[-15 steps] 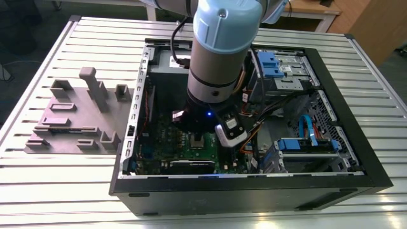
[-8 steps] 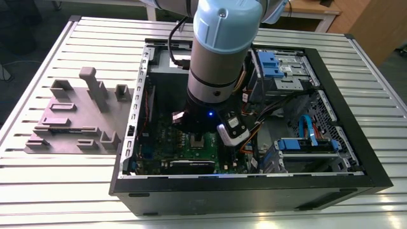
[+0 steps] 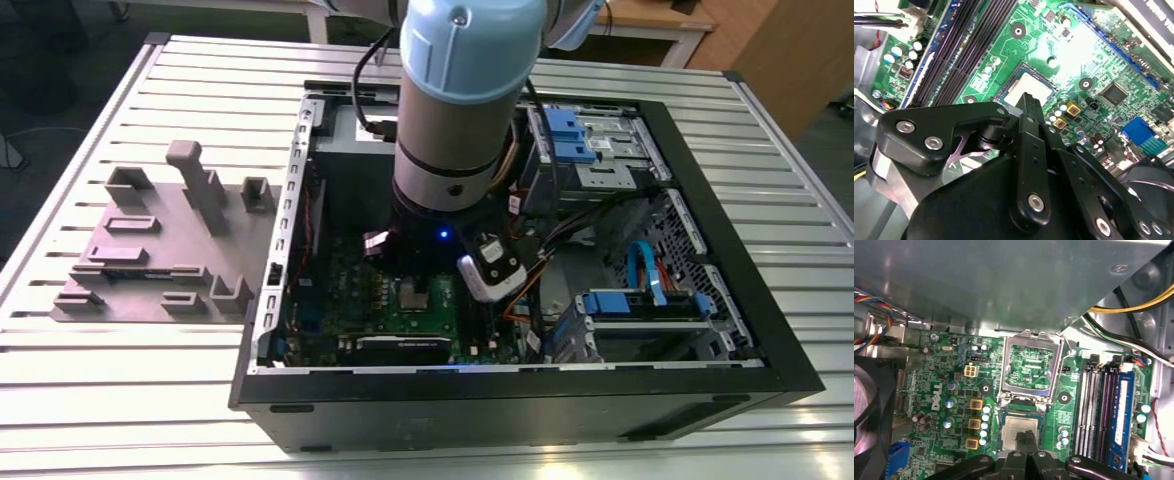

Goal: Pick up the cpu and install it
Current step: 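Close the cpu cover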

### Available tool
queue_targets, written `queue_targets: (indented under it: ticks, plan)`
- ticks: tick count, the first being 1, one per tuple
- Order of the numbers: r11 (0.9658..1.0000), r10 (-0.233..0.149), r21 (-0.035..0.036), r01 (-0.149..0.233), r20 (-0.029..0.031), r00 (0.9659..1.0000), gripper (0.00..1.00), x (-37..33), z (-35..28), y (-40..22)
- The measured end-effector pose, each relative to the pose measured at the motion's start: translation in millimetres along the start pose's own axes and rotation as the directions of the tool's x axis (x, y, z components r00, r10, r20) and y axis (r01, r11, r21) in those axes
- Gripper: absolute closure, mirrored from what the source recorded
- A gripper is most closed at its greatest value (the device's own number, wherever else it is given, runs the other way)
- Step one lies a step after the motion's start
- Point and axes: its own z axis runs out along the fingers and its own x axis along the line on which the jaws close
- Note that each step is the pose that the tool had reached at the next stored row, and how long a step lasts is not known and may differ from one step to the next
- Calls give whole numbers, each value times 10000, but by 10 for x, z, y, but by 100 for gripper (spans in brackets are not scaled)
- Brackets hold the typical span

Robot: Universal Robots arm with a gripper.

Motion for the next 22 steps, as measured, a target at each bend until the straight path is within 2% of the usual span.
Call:
queue_targets:
  ticks: [5,6,9,12,16,19,22]
  plan:
    - [10000,-9,18,9,189,9998,89,0,-21,6]
    - [10000,-33,18,33,210,9998,89,-1,-20,6]
    - [9989,-476,31,475,198,9987,89,0,-22,5]
    - [9947,-1026,42,1025,176,9946,89,0,-21,5]
    - [9847,-1741,48,1741,149,9846,89,0,-15,5]
    - [9736,-2281,55,2281,127,9735,89,0,-9,5]
    - [9599,-2804,59,2803,106,9598,89,0,-3,5]
